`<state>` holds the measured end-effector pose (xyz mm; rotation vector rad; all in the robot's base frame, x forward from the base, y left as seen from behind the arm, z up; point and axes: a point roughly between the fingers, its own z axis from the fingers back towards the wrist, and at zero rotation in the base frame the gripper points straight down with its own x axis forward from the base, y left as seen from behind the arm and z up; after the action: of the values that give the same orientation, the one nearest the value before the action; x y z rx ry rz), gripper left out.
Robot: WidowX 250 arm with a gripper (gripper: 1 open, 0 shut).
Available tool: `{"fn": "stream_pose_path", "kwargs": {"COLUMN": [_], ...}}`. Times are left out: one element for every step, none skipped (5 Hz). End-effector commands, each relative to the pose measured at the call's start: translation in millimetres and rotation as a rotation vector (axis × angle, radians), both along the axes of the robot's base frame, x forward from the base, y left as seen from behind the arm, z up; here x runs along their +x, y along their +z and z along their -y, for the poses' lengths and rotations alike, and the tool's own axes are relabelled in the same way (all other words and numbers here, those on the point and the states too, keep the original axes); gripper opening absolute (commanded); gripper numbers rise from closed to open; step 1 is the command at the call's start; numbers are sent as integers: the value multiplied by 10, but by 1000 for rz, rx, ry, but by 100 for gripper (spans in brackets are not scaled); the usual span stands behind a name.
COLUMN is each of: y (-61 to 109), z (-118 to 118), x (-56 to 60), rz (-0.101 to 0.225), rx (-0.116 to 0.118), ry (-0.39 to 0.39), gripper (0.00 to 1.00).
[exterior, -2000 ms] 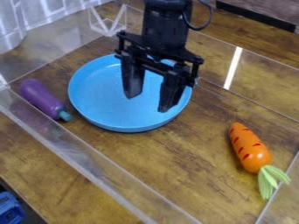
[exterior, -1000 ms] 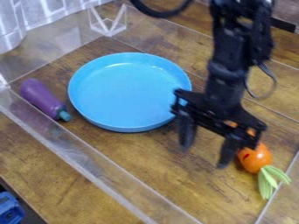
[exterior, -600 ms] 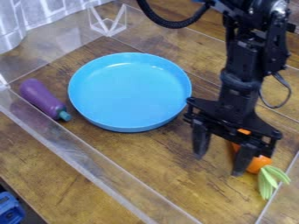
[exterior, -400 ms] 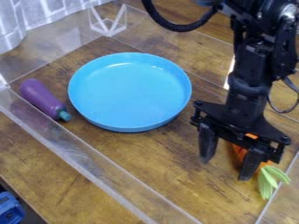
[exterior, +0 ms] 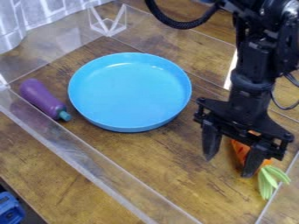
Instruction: Move the carrot to the left side
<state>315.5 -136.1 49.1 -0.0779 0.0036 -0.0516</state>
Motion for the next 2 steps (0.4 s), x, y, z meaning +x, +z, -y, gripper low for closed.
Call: {"fn": "stream_pose_path", "kwargs": {"y": [383, 426], "z": [118, 138], "x": [71, 64], "rz": [119, 137], "rx": [-55, -74], "ry": [-36, -51], "gripper": [0, 0]}}
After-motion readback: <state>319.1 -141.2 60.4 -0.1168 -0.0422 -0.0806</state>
